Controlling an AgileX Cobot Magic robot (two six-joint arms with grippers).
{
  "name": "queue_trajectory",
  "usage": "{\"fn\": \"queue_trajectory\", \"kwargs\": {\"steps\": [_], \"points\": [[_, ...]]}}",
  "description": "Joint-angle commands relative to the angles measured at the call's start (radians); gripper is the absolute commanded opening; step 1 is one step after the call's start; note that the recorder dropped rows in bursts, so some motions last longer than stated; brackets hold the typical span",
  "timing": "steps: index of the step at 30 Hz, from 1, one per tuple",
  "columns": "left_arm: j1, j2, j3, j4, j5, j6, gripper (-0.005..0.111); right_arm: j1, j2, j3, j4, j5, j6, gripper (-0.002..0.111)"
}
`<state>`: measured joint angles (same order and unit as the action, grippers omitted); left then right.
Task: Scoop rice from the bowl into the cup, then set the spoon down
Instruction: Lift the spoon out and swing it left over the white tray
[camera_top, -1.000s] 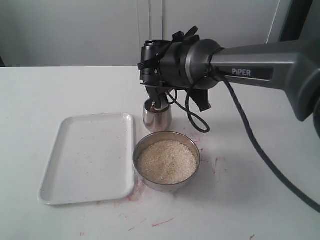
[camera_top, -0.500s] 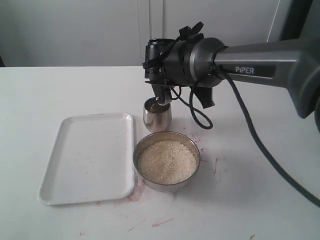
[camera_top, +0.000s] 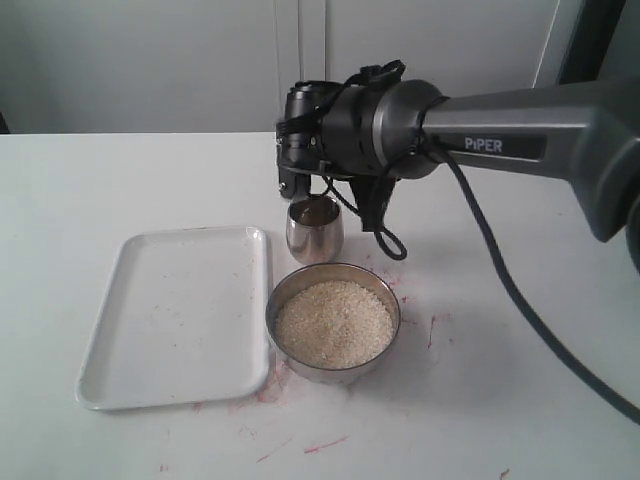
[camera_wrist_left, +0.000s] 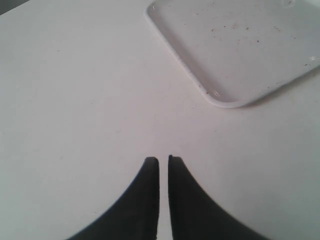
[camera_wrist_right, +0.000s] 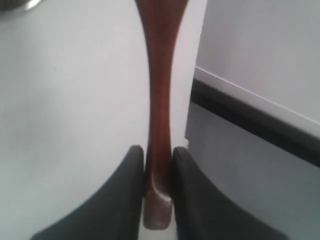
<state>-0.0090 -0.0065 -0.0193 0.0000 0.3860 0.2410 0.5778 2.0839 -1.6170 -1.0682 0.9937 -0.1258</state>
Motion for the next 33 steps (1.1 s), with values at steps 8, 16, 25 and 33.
{"fn": "queue_trajectory", "kwargs": {"steps": [8, 16, 25, 33], "points": [[-0.004, 0.007, 0.009, 0.000, 0.041, -0.006, 0.014, -0.003, -0.183, 0.002, 0.474, -0.248, 0.230, 0.000], [-0.004, 0.007, 0.009, 0.000, 0.041, -0.006, 0.014, -0.003, -0.302, 0.002, 0.974, -0.291, 0.234, 0.000], [-0.004, 0.007, 0.009, 0.000, 0.041, -0.006, 0.014, -0.003, -0.344, 0.002, 1.516, -0.238, 0.234, 0.000], [-0.004, 0.007, 0.009, 0.000, 0.041, -0.006, 0.014, 0.066, -0.350, 0.002, 1.823, -0.242, 0.198, 0.000]]}}
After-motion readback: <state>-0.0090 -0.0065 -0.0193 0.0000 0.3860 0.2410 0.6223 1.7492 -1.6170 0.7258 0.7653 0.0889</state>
